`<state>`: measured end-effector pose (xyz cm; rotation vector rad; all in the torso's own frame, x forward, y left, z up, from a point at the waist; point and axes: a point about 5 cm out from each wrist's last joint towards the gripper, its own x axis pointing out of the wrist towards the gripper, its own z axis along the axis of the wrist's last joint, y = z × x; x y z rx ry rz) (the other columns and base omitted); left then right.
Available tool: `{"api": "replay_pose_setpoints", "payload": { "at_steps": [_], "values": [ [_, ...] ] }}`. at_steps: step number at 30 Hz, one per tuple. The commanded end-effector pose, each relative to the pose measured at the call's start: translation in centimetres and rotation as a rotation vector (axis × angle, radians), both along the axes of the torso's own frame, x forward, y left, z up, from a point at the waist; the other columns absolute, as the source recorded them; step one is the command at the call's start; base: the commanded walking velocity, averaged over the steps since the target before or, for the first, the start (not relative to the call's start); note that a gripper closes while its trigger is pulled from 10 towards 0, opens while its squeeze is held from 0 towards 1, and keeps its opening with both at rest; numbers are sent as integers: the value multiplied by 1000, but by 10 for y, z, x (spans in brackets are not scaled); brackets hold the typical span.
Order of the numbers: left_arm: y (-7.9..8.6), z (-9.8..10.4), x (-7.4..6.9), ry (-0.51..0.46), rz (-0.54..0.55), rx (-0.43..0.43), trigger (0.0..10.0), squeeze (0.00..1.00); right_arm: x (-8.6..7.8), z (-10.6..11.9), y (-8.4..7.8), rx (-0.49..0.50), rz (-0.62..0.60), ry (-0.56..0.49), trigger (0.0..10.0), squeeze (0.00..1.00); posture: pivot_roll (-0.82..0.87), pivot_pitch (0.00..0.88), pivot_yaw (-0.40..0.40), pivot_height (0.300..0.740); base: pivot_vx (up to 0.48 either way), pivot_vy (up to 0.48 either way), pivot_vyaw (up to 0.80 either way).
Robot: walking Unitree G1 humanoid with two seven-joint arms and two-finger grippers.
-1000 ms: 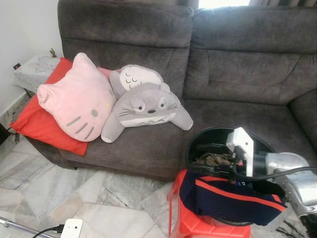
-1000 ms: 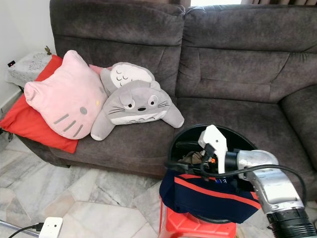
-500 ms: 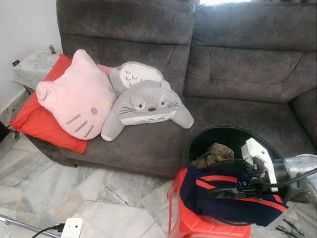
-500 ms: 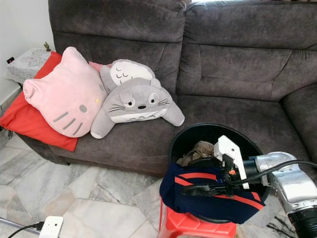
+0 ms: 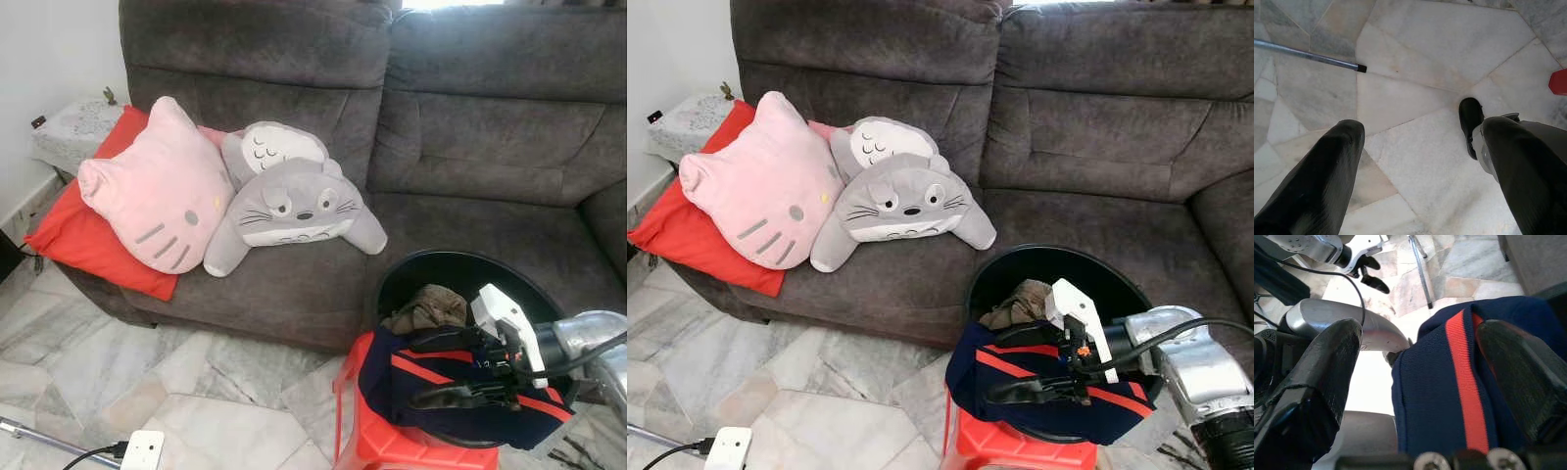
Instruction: Hang hanger
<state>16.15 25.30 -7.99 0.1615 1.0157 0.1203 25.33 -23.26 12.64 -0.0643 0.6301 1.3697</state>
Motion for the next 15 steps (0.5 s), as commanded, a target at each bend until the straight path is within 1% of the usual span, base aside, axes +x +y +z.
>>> {"api": "replay_pose_setpoints", "payload": {
  "at_steps": [1,8,15],
  "values": [
    [2,-2,-5,19,1,3,10000,0,-2,-1,4,11,26,9,10000,0,-199,27,34,740,0,0,0],
    [2,-2,-5,18,6,1,10000,0,-8,-9,6,13,34,40,10000,0,-198,33,31,740,0,0,0],
    [2,-2,-5,17,8,1,10000,0,-5,-15,-3,-42,-15,5,10000,0,-200,45,29,740,0,0,0]
  ]
}}
